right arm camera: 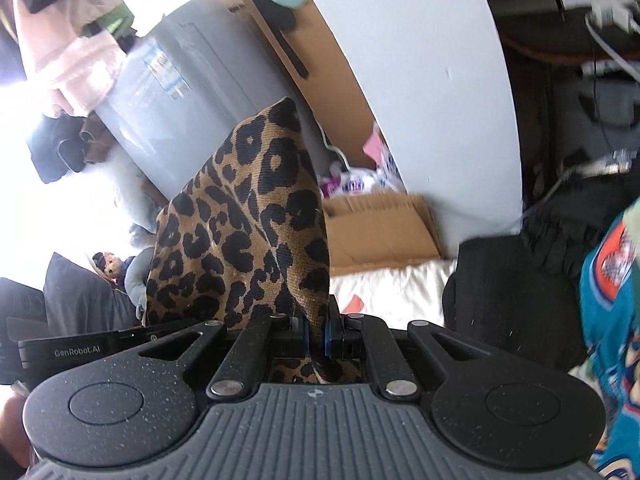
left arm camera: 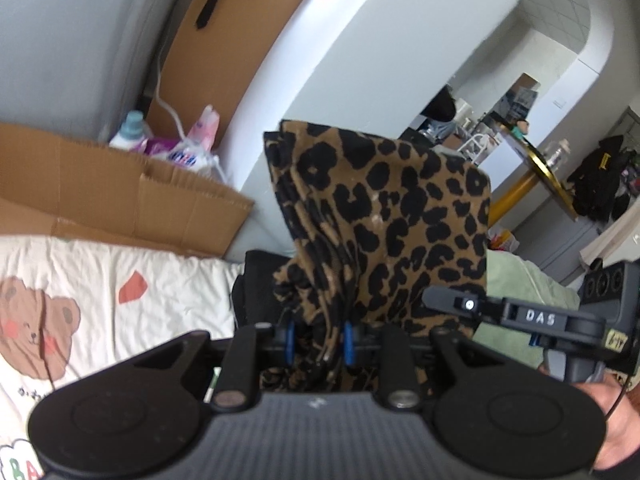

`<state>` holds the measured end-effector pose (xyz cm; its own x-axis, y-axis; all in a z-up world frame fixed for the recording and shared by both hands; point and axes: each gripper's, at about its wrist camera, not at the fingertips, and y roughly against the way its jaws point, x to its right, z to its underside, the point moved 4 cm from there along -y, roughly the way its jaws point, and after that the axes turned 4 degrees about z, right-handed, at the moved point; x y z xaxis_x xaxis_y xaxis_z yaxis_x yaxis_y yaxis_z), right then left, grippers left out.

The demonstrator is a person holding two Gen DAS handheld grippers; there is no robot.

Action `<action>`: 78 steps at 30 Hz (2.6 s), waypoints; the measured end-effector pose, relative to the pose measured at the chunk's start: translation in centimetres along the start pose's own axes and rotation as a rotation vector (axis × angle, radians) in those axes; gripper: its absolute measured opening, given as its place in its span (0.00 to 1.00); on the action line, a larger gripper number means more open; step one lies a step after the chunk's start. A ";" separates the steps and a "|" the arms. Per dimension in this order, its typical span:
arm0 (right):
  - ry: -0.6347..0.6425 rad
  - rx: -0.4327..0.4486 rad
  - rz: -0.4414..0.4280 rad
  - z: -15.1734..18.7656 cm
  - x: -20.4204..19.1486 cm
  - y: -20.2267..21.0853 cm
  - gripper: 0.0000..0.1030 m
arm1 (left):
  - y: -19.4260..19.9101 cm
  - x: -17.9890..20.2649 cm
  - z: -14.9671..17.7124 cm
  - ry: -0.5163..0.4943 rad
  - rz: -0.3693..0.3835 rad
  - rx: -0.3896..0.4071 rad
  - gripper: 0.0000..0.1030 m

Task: Fold clothes
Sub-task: 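Lift the folded leopard-print trousers off the sheet with both grippers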

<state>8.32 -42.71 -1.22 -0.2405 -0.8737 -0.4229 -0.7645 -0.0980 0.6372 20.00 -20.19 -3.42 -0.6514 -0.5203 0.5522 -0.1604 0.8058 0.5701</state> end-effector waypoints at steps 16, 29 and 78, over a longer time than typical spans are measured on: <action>0.101 0.096 0.035 -4.6 -2.4 8.3 0.05 | 3.4 6.6 -2.3 -0.057 0.036 0.080 0.23; 0.096 0.128 0.083 -5.2 0.7 10.4 0.05 | 0.6 9.1 -2.0 -0.075 0.088 0.075 0.23; 0.084 -0.054 0.207 2.6 24.8 -14.7 0.05 | -28.6 -4.4 6.1 -0.009 0.122 -0.141 0.23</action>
<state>12.04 -61.63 -22.77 -0.3362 -0.9144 -0.2256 -0.6706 0.0642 0.7391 22.97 -39.19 -25.84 -0.6667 -0.4180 0.6171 0.0254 0.8147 0.5794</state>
